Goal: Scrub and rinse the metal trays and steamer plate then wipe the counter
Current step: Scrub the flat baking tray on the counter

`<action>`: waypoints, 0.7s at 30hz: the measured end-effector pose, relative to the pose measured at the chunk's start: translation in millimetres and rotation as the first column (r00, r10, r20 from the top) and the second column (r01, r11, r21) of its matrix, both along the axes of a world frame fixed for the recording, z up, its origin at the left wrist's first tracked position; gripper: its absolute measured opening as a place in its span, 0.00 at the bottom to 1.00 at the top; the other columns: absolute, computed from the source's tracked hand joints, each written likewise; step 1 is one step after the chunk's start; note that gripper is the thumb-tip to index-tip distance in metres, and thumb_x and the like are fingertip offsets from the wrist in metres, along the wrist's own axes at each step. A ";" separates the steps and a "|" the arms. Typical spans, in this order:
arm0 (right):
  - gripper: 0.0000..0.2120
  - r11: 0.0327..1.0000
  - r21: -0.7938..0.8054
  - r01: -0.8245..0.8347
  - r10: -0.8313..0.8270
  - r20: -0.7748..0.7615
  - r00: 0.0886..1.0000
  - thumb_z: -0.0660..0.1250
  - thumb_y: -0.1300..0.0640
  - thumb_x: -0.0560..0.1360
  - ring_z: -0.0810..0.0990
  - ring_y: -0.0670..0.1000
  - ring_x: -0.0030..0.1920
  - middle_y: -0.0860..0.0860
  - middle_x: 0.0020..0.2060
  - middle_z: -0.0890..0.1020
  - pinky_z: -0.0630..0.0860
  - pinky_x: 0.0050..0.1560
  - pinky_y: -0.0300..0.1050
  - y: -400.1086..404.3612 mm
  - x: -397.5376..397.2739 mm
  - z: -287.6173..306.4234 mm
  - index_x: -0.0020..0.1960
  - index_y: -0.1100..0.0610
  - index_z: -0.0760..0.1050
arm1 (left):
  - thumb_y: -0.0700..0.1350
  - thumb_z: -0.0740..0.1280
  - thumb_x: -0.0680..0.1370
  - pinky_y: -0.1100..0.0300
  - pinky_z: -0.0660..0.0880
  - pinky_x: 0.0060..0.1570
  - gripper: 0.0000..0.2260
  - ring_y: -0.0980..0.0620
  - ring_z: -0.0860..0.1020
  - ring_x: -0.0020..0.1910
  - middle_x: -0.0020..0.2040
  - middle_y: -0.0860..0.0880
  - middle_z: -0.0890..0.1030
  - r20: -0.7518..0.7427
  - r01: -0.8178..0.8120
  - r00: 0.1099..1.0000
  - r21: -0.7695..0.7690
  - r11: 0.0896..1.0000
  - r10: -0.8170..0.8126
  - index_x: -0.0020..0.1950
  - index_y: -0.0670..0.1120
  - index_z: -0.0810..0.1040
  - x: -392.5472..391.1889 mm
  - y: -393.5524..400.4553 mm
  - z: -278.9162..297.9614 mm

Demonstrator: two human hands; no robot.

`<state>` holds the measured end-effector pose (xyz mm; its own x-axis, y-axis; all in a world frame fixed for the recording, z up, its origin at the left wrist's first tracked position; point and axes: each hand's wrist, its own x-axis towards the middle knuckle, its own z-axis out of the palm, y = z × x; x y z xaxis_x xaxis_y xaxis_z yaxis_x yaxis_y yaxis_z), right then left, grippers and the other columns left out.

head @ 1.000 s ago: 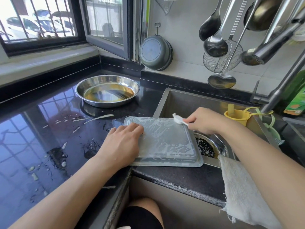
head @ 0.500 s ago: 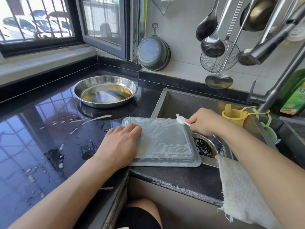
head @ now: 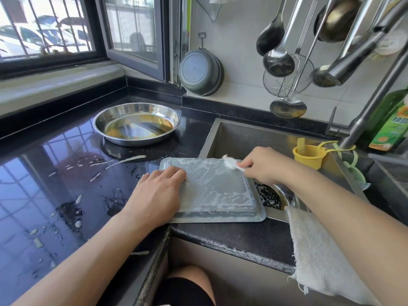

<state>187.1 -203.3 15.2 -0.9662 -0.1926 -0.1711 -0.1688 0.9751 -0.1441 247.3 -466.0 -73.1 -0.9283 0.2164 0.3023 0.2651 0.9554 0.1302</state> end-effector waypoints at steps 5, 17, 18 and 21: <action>0.19 0.986 -0.081 -0.146 0.153 0.087 0.984 0.61 0.58 0.81 0.66 0.49 0.30 0.48 0.33 0.75 0.65 0.29 0.43 -17.9 24.3 -2.7 0.67 0.42 0.78 | 0.42 0.61 0.79 0.49 0.73 0.55 0.12 0.43 0.76 0.55 0.64 0.54 0.75 -0.015 0.007 1.000 -0.006 1.000 -0.007 0.62 0.53 0.72 -0.2 0.6 -1.4; 0.16 0.985 -0.089 -0.149 0.156 0.085 0.984 0.63 0.53 0.81 0.67 0.49 0.31 0.45 0.31 0.78 0.65 0.29 0.43 -4.2 21.7 -2.0 0.63 0.36 0.80 | 0.43 0.60 0.80 0.49 0.73 0.56 0.12 0.44 0.76 0.55 0.64 0.55 0.75 -0.004 0.006 1.000 0.002 1.000 -0.006 0.62 0.54 0.71 -2.1 -1.1 -1.8; 0.16 0.995 -0.045 -0.084 0.085 0.018 0.996 0.62 0.54 0.81 0.69 0.50 0.33 0.48 0.36 0.79 0.66 0.31 0.45 3.9 13.7 -2.3 0.63 0.38 0.81 | 0.42 0.60 0.80 0.49 0.73 0.56 0.13 0.44 0.76 0.56 0.64 0.55 0.75 -0.001 0.004 1.000 0.002 1.000 -0.004 0.62 0.54 0.71 -1.2 -1.2 -2.5; 0.17 0.998 -0.036 -0.059 0.057 -0.038 0.998 0.61 0.54 0.82 0.67 0.51 0.32 0.48 0.34 0.75 0.65 0.32 0.47 13.8 14.3 -9.6 0.64 0.38 0.80 | 0.42 0.58 0.79 0.49 0.72 0.58 0.14 0.45 0.76 0.57 0.65 0.55 0.74 0.005 0.000 1.000 -0.005 1.000 0.000 0.63 0.55 0.71 0.1 -1.4 -2.7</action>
<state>201.4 -189.6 5.6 -0.9587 -0.2541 -0.1276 -0.2309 0.9576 -0.1724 247.3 -467.4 -75.8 -0.9298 0.2179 0.2965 0.2646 0.9559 0.1272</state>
